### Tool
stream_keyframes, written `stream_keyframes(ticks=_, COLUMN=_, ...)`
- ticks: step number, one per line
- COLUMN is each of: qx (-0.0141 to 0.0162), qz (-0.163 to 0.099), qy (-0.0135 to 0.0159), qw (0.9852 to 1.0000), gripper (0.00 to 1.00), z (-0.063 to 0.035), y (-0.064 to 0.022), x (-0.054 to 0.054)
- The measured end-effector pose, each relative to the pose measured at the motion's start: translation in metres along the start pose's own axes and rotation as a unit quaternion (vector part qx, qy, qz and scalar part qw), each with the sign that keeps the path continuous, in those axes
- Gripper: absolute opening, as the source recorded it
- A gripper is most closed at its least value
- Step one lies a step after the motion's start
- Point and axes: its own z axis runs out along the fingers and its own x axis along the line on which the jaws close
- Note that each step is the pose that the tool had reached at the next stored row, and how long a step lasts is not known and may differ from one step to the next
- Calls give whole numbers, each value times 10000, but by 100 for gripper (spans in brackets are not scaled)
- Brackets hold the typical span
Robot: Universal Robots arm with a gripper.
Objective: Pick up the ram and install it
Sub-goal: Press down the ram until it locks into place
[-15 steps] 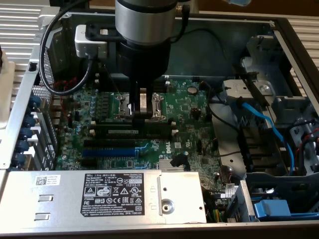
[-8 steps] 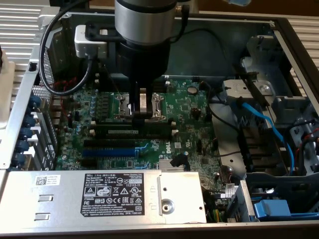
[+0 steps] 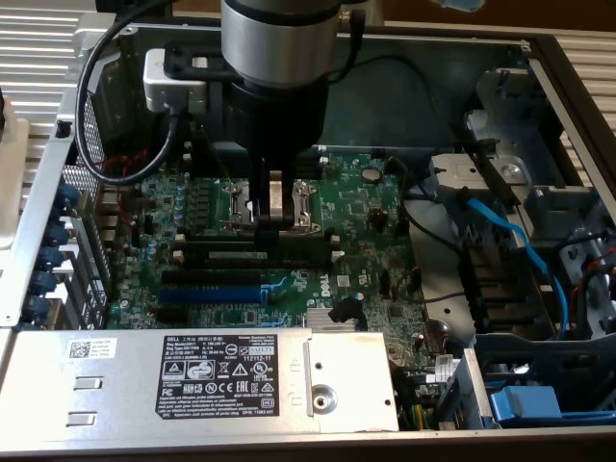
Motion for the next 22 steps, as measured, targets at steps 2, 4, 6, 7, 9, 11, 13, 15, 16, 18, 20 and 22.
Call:
stream_keyframes(ticks=2, qx=0, qz=-1, qy=1, qw=10000, gripper=10, z=3, y=0, x=1)
stream_keyframes(ticks=4, qx=1, qz=-3, qy=1, qw=10000, gripper=10, z=7, y=0, x=0)
stream_keyframes(ticks=6, qx=2, qz=-4, qy=0, qw=10000, gripper=10, z=11, y=0, x=0)
stream_keyframes(ticks=7, qx=2, qz=-5, qy=0, qw=10000, gripper=10, z=12, y=0, x=0)
stream_keyframes(ticks=9, qx=1, qz=-6, qy=0, qw=10000, gripper=10, z=15, y=0, x=0)
stream_keyframes(ticks=11, qx=2, qz=-7, qy=0, qw=10000, gripper=10, z=17, y=0, x=0)
stream_keyframes(ticks=13, qx=1, qz=-8, qy=1, qw=10000, gripper=10, z=18, y=0, x=0)
stream_keyframes(ticks=15, qx=2, qz=-8, qy=-1, qw=10000, gripper=10, z=21, y=0, x=0)
stream_keyframes(ticks=16, qx=3, qz=-8, qy=-1, qw=10000, gripper=10, z=22, y=0, x=-1)
stream_keyframes(ticks=18, qx=2, qz=-9, qy=1, qw=10000, gripper=10, z=25, y=0, x=0)
stream_keyframes(ticks=20, qx=2, qz=-9, qy=0, qw=10000, gripper=10, z=29, y=0, x=0)
stream_keyframes(ticks=22, qx=2, qz=-10, qy=1, qw=10000, gripper=10, z=32, y=0, x=0)
